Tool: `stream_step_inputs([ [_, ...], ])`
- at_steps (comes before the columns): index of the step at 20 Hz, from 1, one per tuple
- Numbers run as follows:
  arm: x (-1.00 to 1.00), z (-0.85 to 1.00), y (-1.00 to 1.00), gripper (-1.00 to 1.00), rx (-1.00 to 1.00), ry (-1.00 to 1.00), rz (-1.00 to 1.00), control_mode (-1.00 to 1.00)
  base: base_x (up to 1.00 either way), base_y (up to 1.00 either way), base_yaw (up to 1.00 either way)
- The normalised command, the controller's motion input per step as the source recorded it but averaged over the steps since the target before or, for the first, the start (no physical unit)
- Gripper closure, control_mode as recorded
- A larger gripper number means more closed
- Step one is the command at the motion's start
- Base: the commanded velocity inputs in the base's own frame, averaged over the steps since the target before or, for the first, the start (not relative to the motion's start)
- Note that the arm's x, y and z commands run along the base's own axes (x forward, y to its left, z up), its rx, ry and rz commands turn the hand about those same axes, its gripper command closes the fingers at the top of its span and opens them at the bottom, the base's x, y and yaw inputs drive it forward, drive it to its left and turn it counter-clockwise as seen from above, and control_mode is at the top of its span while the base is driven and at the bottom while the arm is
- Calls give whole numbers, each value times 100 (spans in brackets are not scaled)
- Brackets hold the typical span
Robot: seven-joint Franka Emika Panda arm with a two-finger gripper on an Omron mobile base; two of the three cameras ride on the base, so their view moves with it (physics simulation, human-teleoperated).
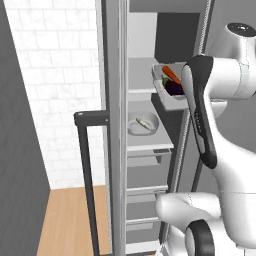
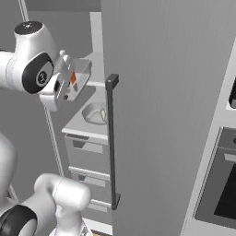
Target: Take the meat container that has the fish and place it on the second highest rack of the freezer. Then take the vegetable container that has the eggplant and carrot and place it on the highest rack of the freezer.
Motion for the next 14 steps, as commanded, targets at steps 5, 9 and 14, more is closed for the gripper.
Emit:
stream_step_inputs([
  [5, 100, 2, 27, 100, -8, -1, 0, -100, 0, 0, 0],
  [9, 100, -1, 0, 100, 0, 0, -1, -100, 0, 0, 0],
  [14, 100, -2, 0, 100, 0, 0, 0, -100, 0, 0, 0],
])
